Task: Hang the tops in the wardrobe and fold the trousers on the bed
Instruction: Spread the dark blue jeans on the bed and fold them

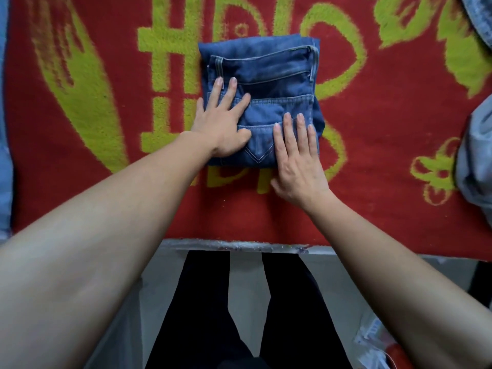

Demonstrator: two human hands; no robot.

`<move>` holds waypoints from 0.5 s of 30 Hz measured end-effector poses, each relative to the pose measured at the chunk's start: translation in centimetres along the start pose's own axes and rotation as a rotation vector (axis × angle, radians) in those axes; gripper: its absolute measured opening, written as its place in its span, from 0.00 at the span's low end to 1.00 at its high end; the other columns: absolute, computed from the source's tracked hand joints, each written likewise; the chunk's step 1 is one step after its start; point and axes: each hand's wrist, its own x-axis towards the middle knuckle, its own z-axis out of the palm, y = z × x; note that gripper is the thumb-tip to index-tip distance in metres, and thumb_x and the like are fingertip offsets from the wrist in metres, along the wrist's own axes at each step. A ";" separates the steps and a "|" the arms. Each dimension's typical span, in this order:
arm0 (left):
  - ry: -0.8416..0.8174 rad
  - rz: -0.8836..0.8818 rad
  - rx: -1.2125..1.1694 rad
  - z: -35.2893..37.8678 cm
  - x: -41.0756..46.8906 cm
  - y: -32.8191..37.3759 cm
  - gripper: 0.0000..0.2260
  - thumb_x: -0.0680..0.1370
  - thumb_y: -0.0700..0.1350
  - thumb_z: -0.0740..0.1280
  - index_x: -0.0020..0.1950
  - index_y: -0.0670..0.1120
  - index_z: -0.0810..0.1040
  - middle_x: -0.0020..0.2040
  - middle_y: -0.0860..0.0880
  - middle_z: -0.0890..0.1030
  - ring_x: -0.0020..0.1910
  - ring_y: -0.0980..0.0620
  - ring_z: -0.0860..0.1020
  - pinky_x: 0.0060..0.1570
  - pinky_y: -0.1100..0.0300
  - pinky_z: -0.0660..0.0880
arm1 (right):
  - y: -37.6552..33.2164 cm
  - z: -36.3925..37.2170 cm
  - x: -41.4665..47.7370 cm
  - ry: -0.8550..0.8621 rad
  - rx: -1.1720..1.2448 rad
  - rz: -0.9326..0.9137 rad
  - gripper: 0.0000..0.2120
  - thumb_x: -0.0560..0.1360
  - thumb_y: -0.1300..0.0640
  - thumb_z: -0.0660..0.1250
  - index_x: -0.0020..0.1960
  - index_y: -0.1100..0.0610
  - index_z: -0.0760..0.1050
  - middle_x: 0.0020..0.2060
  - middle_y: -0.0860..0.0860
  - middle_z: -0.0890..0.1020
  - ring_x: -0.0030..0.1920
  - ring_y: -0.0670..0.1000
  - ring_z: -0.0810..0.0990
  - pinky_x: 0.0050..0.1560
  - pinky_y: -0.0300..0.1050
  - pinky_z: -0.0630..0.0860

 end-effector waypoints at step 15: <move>0.216 0.017 0.197 5.6 -2.7 2.2 0.47 0.70 0.49 0.72 0.81 0.51 0.45 0.81 0.46 0.48 0.80 0.45 0.48 0.71 0.29 0.50 | 1.4 -1.1 2.3 -0.106 0.080 0.063 0.40 0.76 0.62 0.61 0.81 0.54 0.44 0.80 0.58 0.49 0.79 0.65 0.48 0.73 0.64 0.61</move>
